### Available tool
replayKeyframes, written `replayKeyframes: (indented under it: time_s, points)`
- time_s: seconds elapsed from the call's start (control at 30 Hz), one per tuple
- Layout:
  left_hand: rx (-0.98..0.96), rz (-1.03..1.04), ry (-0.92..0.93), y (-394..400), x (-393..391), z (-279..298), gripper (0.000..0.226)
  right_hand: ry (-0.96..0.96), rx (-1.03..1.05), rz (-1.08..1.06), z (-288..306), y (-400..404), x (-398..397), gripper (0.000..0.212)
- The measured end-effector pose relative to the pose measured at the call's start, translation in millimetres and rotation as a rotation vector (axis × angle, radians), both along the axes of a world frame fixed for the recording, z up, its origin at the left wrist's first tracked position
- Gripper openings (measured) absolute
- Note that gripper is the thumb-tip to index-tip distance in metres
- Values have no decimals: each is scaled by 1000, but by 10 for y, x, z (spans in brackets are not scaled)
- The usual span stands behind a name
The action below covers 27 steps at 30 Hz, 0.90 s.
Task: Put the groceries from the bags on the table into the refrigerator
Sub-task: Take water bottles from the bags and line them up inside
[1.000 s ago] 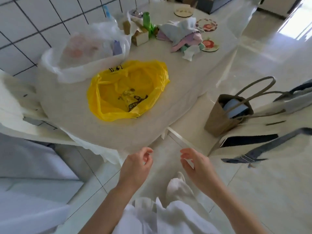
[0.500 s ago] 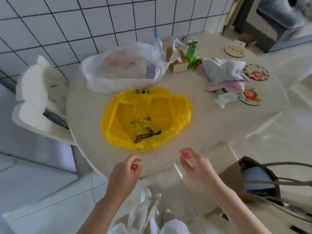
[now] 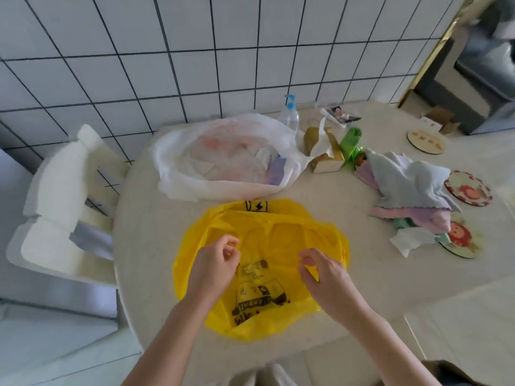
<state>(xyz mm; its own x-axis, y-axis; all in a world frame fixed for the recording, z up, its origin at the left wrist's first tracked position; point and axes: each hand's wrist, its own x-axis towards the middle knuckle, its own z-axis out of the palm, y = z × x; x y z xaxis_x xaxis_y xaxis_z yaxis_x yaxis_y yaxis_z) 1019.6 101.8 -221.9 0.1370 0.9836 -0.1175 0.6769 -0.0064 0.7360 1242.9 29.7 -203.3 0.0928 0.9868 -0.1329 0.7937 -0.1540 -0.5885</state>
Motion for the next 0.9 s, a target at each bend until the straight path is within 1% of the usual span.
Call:
replayKeyframes:
  time_s: [0.13,0.33,0.5,0.6,0.7,0.83,0.9]
  points:
    - [-25,11,-3,427,170,9,16,-46,-5,57,29,497,152,26]
    - [-34,27,47,1142,523,32,22,-108,-5,172,41,1446,464,28]
    - [-70,-15,113,1763,884,-39,20,-239,30,308,-3,2289,747,30]
    - [-124,-51,132,2081,1014,-199,16,-356,93,430,-68,2789,825,32]
    - [-149,-81,168,2388,1104,-378,24,-641,175,625,-235,3258,835,26]
    - [-110,-74,280,2739,1223,-542,40,-785,288,861,-563,3687,905,39]
    - [-93,-58,326,2888,1298,-634,44,-837,275,989,-668,3824,956,44]
